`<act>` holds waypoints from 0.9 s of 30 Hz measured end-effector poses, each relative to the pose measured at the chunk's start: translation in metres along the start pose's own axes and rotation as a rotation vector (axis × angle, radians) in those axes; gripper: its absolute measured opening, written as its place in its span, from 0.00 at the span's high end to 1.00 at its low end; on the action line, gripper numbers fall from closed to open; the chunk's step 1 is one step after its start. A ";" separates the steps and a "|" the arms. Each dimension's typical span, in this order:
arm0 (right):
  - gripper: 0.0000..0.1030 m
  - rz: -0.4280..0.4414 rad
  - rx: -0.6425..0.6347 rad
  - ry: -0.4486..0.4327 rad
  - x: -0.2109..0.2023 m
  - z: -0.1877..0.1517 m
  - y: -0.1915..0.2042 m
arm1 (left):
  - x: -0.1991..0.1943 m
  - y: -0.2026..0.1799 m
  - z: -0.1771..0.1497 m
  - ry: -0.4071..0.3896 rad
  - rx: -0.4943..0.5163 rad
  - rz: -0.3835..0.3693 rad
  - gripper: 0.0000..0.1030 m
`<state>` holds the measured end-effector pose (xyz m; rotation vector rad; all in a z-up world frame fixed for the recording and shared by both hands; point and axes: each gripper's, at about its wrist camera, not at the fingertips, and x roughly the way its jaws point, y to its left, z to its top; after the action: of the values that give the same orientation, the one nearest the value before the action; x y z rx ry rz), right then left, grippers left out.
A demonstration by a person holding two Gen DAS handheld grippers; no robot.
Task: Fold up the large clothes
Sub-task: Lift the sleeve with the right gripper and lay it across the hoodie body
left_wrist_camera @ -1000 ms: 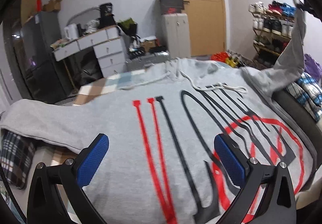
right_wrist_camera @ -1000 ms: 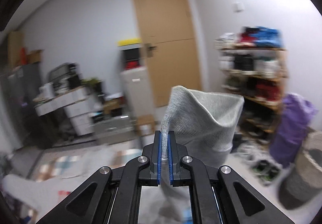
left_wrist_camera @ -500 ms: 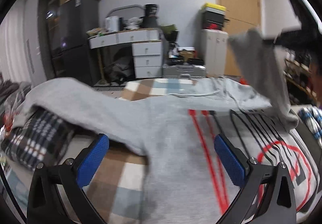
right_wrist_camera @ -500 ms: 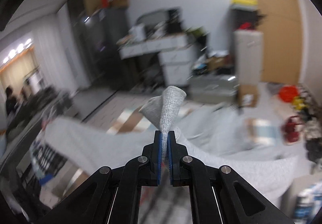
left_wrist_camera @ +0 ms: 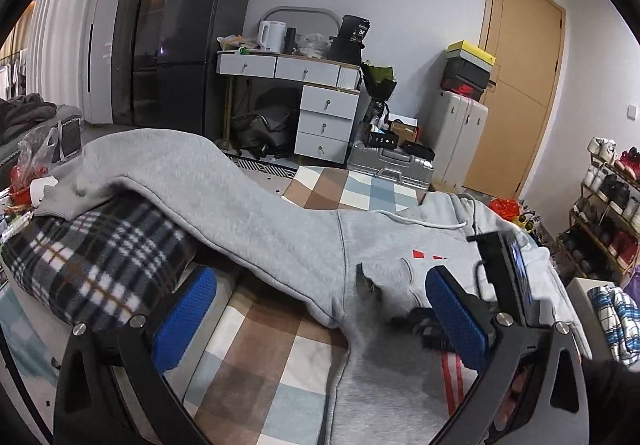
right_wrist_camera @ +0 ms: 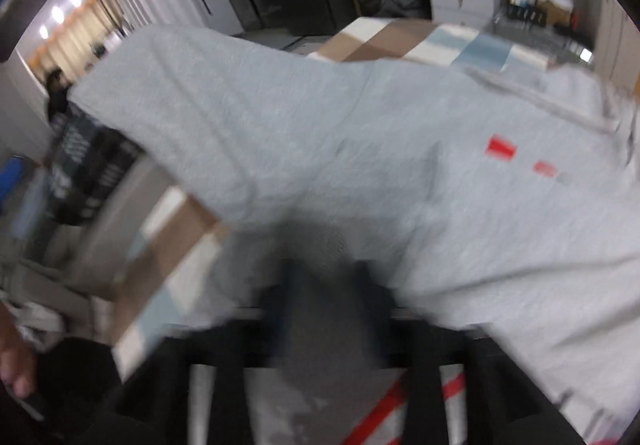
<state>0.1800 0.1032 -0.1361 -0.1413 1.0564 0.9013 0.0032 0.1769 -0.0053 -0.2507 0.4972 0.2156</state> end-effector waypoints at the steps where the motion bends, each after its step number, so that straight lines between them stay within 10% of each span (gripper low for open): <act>1: 0.23 0.029 0.017 -0.014 -0.007 -0.002 -0.004 | 0.000 -0.003 -0.001 -0.004 -0.001 -0.005 0.01; 5: 0.14 0.139 0.090 -0.110 -0.047 -0.019 -0.012 | -0.003 0.006 0.001 -0.011 0.008 -0.008 0.01; 10: 0.08 0.042 0.207 -0.204 -0.106 -0.038 -0.067 | 0.001 0.005 -0.003 0.002 0.027 -0.001 0.01; 18: 0.04 -0.578 0.382 -0.111 -0.137 -0.055 -0.173 | -0.010 -0.007 -0.002 0.010 0.060 0.016 0.01; 27: 0.04 -0.702 0.465 0.040 -0.112 -0.071 -0.204 | -0.015 -0.014 -0.001 0.038 0.085 0.032 0.01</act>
<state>0.2530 -0.1283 -0.1454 -0.1273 1.1187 0.0137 -0.0067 0.1612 0.0040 -0.1642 0.5467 0.2202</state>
